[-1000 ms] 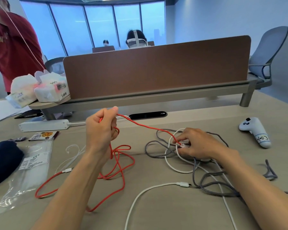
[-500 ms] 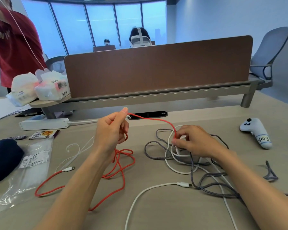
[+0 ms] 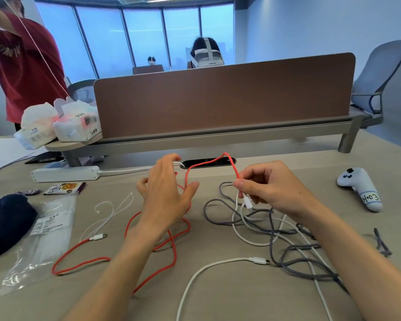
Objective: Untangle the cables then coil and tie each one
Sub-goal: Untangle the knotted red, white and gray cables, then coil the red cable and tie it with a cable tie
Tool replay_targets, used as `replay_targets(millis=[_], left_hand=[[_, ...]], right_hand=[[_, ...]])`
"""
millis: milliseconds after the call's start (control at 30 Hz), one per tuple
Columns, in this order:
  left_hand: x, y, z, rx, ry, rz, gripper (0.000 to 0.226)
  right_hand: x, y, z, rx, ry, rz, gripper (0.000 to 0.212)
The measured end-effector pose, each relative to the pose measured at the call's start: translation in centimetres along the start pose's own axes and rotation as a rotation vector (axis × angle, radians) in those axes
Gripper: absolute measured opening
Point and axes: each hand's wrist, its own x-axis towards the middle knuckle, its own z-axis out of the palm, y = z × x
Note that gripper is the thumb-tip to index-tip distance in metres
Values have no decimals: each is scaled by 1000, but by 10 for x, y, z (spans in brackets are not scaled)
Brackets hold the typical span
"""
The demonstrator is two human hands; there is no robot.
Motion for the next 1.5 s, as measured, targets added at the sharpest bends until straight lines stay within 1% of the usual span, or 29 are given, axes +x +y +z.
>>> replay_targets(millis=[33, 100, 133, 167, 200, 233, 267, 333, 400, 433, 467, 533, 567, 600, 633, 700, 733, 767, 800, 833, 867, 933, 1000, 1067, 1133, 1200, 1267, 1333, 1500], left_hand=[[-1, 2, -1, 26, 72, 68, 39], [-2, 12, -6, -45, 176, 165, 17], [-3, 16, -8, -126, 166, 183, 23], [-4, 21, -10, -236, 107, 182, 36], [-5, 25, -12, -358, 15, 165, 46], [-5, 29, -14, -449, -71, 144, 51], [-5, 32, -15, -508, -134, 138, 51], [-6, 33, -13, -592, -200, 134, 39], [-6, 32, -12, -687, -245, 83, 30], [-6, 31, -12, -750, -280, 49, 29], [-5, 31, -13, -826, -323, 18, 28], [-6, 31, -17, -968, -409, -25, 25], [-6, 32, -19, -1020, -450, -39, 23], [-6, 32, -21, -1064, -495, -45, 21], [-7, 33, -22, -1096, -537, -43, 19], [-9, 35, -24, -1140, -620, -30, 21], [-9, 35, -25, -1149, -660, -26, 23], [-10, 37, -26, -1157, -689, -22, 25], [-10, 38, -26, -1175, -695, -22, 27], [-11, 40, -27, -1203, -676, -42, 30], [-11, 42, -27, -1230, -635, -81, 34], [-10, 44, -28, -1256, -540, -179, 44], [-10, 45, -27, -1283, -485, -246, 44], [-9, 45, -25, -1343, -443, -269, 43], [-9, 46, -22, -1430, -410, -267, 39], [-9, 47, -22, -1537, -424, -255, 37], [-10, 50, -24, -1634, -456, -276, 39], [-11, 52, -28, -1711, -461, -326, 36], [-8, 49, -38, -1863, -415, -346, 36]], right_hand=[[-1, -3, 1, -7, -20, -4, 10], [-3, -7, 4, -36, -50, -10, 10], [-3, -7, 5, -50, -57, -18, 11], [-4, -8, 7, -61, -64, -26, 13], [-4, -9, 10, -66, -71, -32, 13], [-5, -10, 13, -75, -79, -38, 14], [-5, -9, 16, -93, -85, -52, 13], [-6, -9, 23, -186, -93, -100, 13], [-7, -8, 28, -265, -119, -133, 16], [-8, -10, 28, -256, -125, -131, 18], [-7, -11, 25, -226, -94, -119, 20], [-5, -10, 16, -169, 72, -123, 25], [-4, -9, 11, -137, 169, -137, 23], [-2, -8, 6, -118, 231, -149, 14], [-1, -7, 2, -136, 249, -150, 4], [1, -2, 0, -273, 193, -135, 34], [2, -1, 0, -364, 160, -152, 44], [1, -2, 1, -433, 134, -192, 45], [1, -4, 2, -474, 102, -247, 36], [0, -6, 3, -492, 79, -282, 22], [-1, -7, 2, -478, 41, -280, 10], [-4, -10, 0, -372, -64, -234, 18], [-7, -14, -1, -204, -146, -194, 23], [-8, -15, 2, -104, -148, -192, 25], [-7, -15, 5, -60, -150, -195, 25], [-7, -14, 10, -12, -158, -181, 27], [-5, -12, 12, -22, -162, -183, 33], [-3, -9, 12, -86, -174, -196, 36], [-1, -1, 4, -163, -145, -146, 31]])
